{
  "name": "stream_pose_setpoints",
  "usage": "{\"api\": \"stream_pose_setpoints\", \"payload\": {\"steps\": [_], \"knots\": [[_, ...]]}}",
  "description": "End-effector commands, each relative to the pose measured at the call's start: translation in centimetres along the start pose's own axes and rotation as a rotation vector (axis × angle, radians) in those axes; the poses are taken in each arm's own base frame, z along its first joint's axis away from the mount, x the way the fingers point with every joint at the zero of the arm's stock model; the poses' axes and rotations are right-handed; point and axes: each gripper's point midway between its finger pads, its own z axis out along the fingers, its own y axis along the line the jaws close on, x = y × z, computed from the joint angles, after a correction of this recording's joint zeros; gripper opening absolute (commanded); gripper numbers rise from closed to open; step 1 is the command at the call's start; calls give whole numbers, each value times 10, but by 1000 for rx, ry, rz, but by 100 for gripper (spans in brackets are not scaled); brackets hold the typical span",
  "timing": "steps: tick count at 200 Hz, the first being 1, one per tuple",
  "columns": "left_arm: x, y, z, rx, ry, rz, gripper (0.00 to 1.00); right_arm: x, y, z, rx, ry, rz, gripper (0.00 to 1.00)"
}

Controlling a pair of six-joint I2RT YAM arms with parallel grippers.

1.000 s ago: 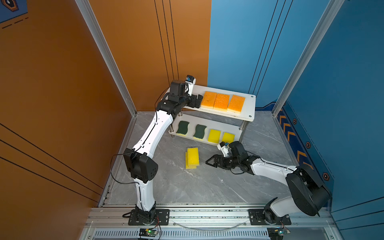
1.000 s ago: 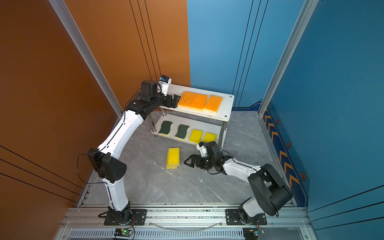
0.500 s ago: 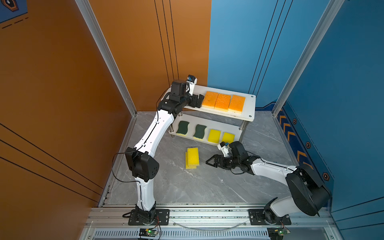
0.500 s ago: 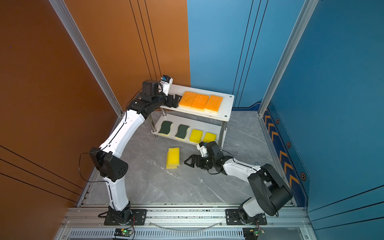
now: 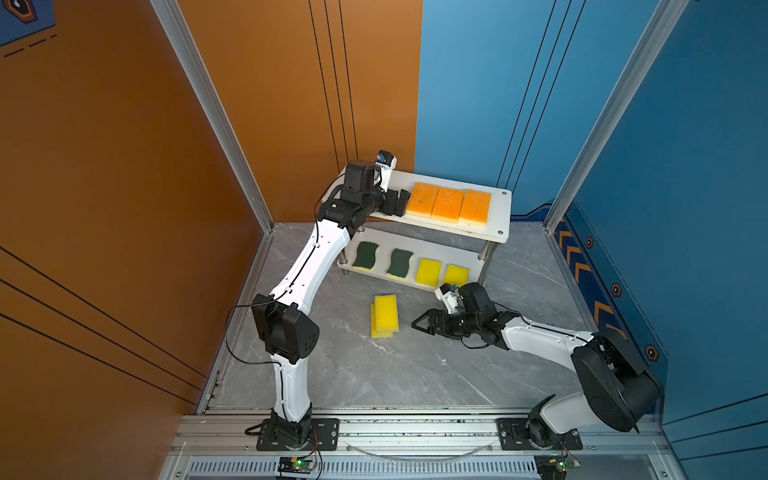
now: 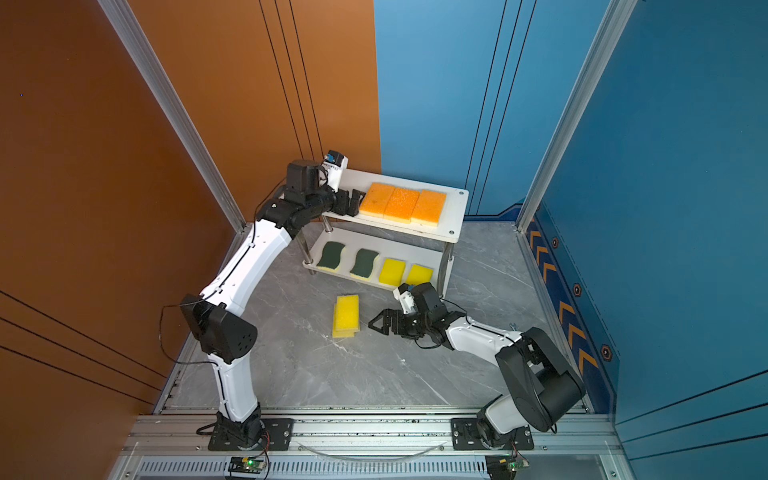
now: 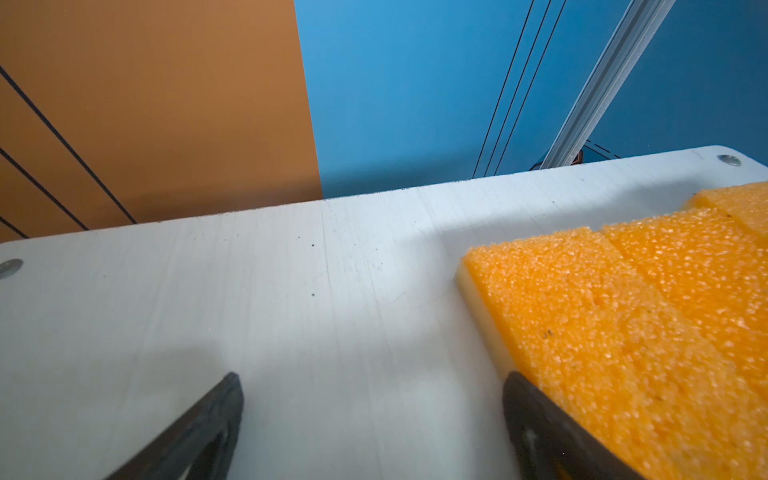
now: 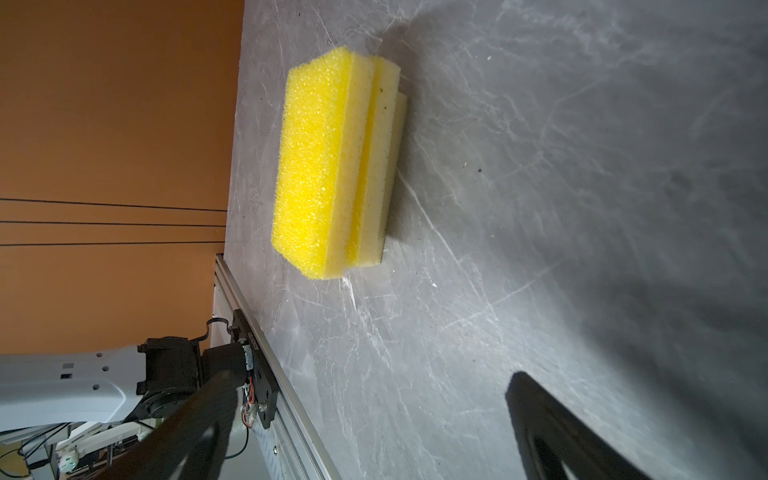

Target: Place and organize the cleaning sponges onto the shelf

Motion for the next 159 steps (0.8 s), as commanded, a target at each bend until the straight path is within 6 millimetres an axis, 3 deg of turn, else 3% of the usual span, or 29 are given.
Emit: {"api": "stream_pose_setpoints", "payload": {"steps": [1,106,159], "knots": [[-8,-5,-2,8,-15,3,98,2,-1,1,-13,8,9,100],[-20,42,-32,-124,-46,-33,98,3,1,0,-17,7,5,100],[-34,40,-61,-121,-87,-38,97,2,4,0,-21,4,4,100]]}}
